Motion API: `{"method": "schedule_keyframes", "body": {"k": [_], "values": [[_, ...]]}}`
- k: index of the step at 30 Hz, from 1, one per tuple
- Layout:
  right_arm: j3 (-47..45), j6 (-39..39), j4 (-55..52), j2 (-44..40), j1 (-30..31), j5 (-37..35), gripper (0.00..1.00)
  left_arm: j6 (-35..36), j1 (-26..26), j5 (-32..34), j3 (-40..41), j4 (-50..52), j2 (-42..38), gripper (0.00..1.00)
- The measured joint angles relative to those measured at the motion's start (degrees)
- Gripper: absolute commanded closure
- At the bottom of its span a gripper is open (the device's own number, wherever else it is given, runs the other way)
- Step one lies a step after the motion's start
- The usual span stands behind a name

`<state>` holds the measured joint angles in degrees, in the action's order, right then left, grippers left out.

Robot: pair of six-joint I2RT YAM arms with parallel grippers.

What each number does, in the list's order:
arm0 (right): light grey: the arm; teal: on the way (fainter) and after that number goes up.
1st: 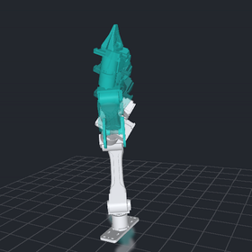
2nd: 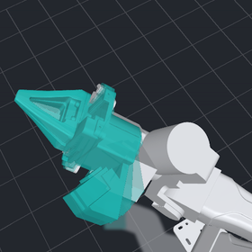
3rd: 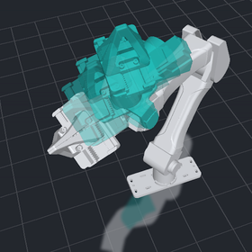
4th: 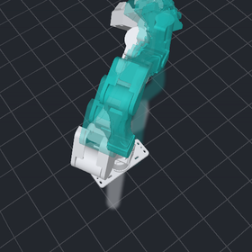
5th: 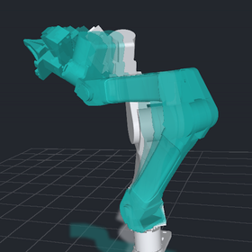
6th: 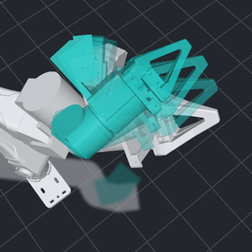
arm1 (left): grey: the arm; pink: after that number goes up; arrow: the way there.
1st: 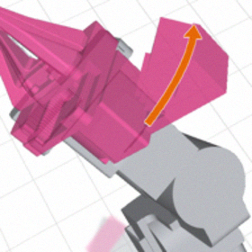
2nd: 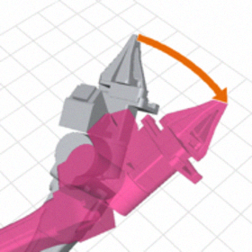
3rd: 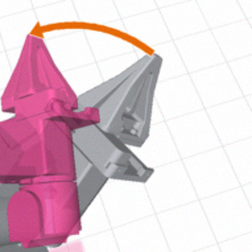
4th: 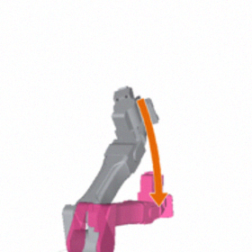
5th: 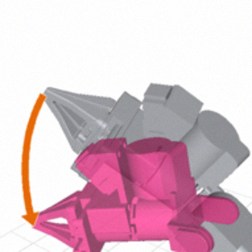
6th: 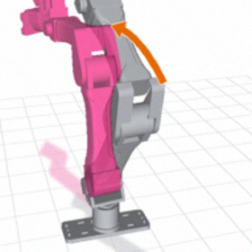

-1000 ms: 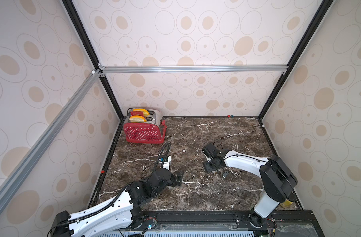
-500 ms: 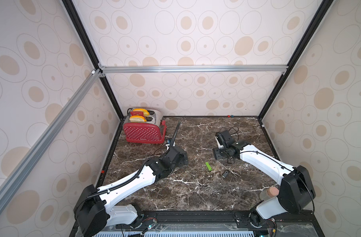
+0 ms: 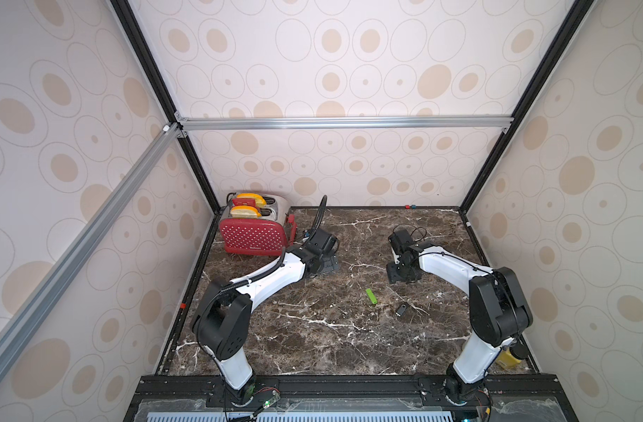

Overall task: Close the usb drive cover
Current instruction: Place the USB drive at the center of the board, then pick up the USB drive from the center of the board.

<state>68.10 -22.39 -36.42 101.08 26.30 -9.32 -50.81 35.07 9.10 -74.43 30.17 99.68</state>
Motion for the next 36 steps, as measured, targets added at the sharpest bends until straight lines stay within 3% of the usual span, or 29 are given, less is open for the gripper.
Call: {"method": "schedule_keyframes", "body": {"k": [11, 20, 36], "values": [[0.66, 0.15, 0.85, 2.58, -1.25, 0.35, 0.41, 5.46, -2.29, -3.50, -17.86, 10.08, 15.76, 0.06], [0.66, -0.04, 2.08, 3.37, -1.97, 1.07, 0.46, 10.86, -2.67, -2.32, -25.40, 16.81, 21.66, 0.15], [0.66, -0.28, 3.32, 4.81, -2.01, 2.21, 0.51, 14.14, -2.99, -3.23, -35.80, 24.59, 30.84, 0.16]]}}
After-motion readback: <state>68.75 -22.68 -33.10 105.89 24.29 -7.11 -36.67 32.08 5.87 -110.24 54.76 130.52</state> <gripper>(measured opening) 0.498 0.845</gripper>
